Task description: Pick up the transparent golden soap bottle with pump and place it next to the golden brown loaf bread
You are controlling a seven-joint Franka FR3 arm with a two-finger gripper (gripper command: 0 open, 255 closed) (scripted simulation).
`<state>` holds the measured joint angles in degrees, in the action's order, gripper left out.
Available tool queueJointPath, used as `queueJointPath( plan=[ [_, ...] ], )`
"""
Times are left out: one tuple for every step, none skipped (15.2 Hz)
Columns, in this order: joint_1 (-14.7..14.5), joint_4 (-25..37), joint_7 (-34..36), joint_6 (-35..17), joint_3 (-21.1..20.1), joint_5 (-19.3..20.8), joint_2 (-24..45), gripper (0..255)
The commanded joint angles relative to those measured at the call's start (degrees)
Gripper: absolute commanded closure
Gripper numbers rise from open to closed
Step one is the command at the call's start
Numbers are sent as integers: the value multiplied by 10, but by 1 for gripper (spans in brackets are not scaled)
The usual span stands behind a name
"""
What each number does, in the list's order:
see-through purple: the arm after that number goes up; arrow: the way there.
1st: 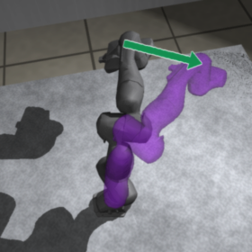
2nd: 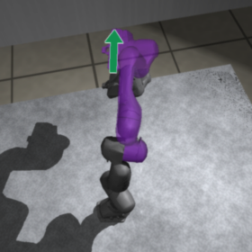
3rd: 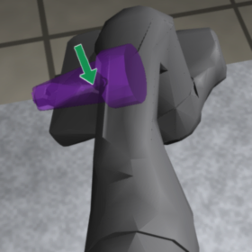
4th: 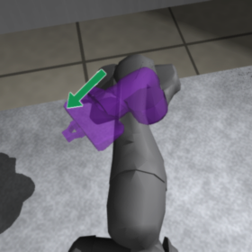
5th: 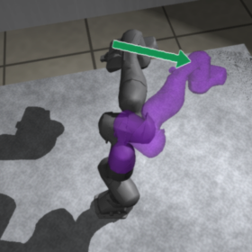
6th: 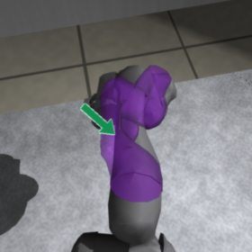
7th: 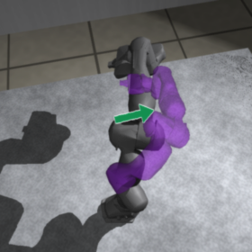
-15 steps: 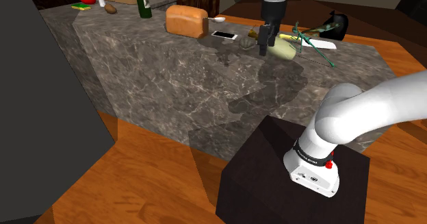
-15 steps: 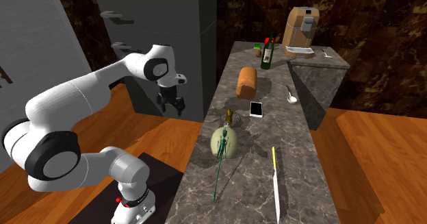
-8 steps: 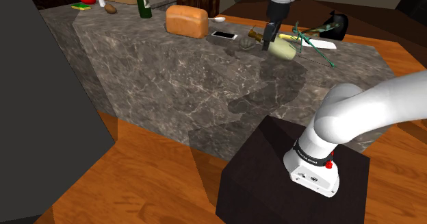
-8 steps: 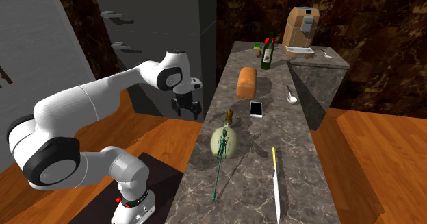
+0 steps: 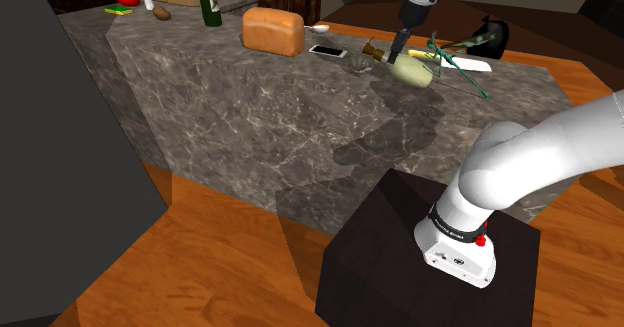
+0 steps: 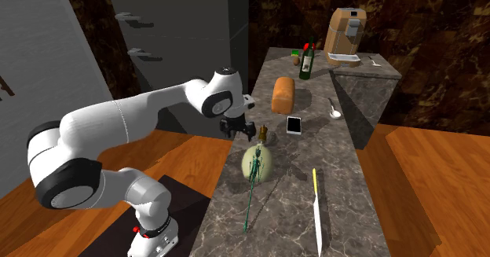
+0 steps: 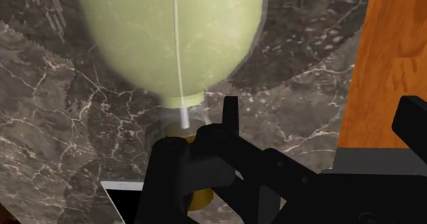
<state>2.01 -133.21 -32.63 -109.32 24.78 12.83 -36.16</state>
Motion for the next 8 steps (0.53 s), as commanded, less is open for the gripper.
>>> queueJointPath(
  plan=[
    [-6,9,-34,-35,31,-4,19,0],
    [-11,17,-53,-50,48,-8,31,0],
    [-16,26,-72,-65,65,-13,44,0],
    [-23,35,-91,-79,83,-20,57,0],
    [-30,46,-112,-93,102,-29,71,0],
    [-38,56,-131,-105,119,-39,84,0],
    [-40,51,-132,-113,122,-39,87,0],
    [-41,47,-133,-121,124,-40,91,0]
  ],
)
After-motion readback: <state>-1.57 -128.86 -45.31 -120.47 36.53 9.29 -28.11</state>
